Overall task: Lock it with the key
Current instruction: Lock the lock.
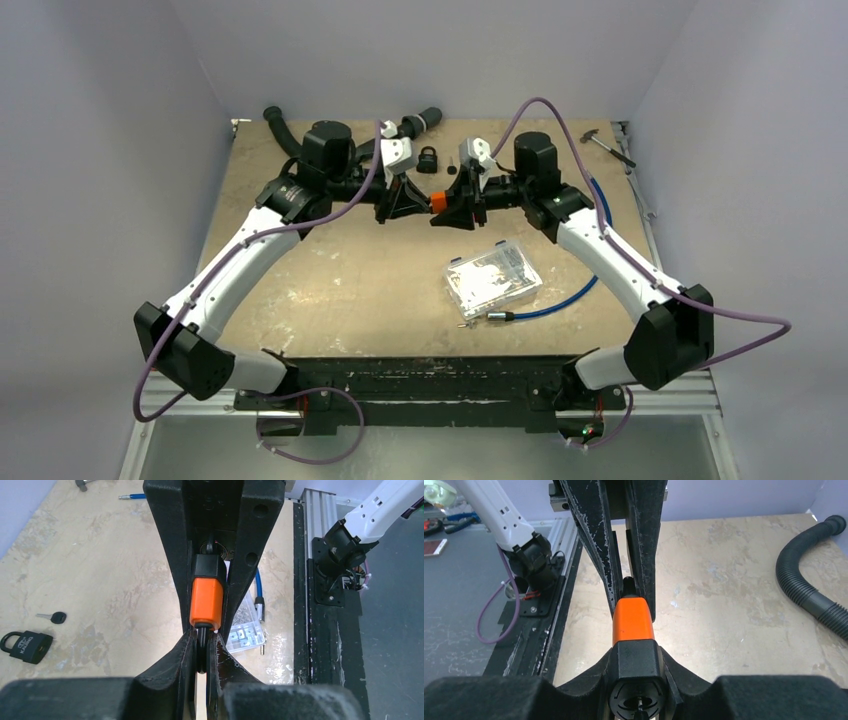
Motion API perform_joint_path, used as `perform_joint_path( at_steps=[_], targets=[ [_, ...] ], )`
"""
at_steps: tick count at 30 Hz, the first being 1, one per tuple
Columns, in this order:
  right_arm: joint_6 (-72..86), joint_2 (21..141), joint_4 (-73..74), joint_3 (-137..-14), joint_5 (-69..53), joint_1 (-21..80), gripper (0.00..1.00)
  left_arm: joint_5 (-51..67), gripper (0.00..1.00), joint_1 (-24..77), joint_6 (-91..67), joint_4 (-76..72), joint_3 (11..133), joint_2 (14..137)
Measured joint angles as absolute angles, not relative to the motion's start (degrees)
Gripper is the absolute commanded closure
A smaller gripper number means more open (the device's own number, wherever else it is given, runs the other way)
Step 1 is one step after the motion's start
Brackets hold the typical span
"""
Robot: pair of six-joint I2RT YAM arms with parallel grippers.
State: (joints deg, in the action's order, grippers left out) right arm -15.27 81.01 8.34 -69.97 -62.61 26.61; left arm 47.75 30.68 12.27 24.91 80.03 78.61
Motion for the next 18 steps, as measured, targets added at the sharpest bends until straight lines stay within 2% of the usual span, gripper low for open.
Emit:
perform_joint_path(
  at_steps=[3,18],
  targets=[
    [-12.1,80.9,4.0,-68.6,-62.6,26.6,1.0,47.2,1.0,30.6,12.9,25.1,80.3,78.3],
    [-6.4,80.5,-3.6,-66.9,-62.8,26.6,1.0,48.3,1.0,29.8,12.6,25.5,81.4,78.4]
  ],
)
